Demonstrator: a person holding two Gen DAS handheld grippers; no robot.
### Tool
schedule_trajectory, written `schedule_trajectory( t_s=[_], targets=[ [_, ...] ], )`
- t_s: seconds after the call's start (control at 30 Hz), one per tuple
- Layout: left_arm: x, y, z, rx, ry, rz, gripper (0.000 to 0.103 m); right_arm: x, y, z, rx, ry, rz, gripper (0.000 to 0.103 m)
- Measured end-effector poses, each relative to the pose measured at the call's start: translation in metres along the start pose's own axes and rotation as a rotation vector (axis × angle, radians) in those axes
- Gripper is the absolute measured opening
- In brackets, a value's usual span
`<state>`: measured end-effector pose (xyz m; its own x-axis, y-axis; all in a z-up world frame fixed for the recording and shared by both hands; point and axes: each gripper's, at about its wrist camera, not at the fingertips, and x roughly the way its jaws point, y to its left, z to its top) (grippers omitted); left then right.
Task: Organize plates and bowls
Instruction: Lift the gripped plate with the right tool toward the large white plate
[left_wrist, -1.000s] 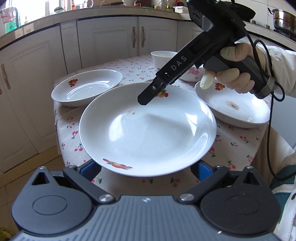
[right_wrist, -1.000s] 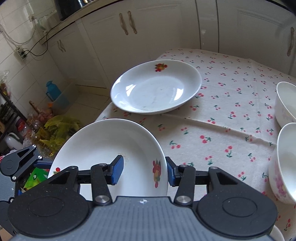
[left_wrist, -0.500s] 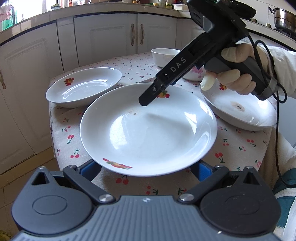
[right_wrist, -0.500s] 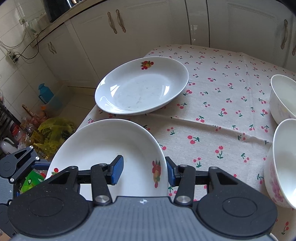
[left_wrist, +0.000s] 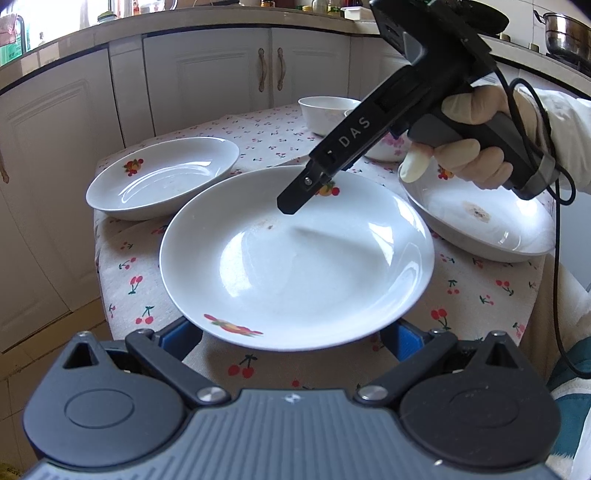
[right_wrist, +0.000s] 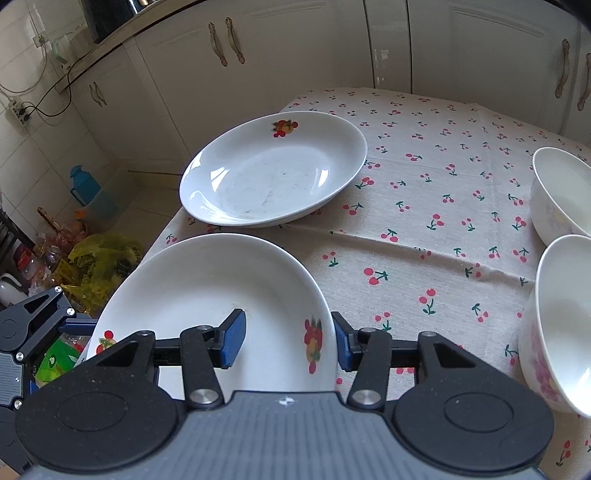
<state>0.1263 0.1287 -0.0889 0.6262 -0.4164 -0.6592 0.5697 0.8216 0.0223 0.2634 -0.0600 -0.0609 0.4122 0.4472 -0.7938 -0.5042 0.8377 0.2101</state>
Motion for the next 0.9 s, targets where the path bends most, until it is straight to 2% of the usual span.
schedule_trajectory(
  t_s=[0.07, 0.2, 0.4, 0.6, 0.77, 0.9],
  targets=[
    [-0.001, 0.0, -0.001, 0.001, -0.003, 0.002, 0.101, -0.001, 0.001, 0.0, 0.0, 0.0, 0.01, 0.064],
    [-0.005, -0.002, -0.002, -0.003, -0.008, 0.01, 0.102, -0.01, 0.01, 0.0, -0.043, -0.048, 0.004, 0.095],
    [-0.021, -0.006, -0.007, -0.048, -0.002, 0.04, 0.102, -0.038, 0.017, -0.005, -0.064, -0.118, -0.013, 0.098],
    [-0.049, -0.026, -0.004, -0.068, -0.042, 0.055, 0.102, -0.082, 0.024, -0.029, -0.114, -0.202, -0.06, 0.102],
    [-0.056, -0.049, 0.005, -0.088, -0.062, 0.02, 0.102, -0.118, 0.014, -0.056, -0.078, -0.259, -0.07, 0.103],
    [-0.051, -0.079, 0.008, -0.048, -0.07, 0.009, 0.102, -0.14, 0.001, -0.082, -0.054, -0.282, -0.123, 0.103]
  ],
)
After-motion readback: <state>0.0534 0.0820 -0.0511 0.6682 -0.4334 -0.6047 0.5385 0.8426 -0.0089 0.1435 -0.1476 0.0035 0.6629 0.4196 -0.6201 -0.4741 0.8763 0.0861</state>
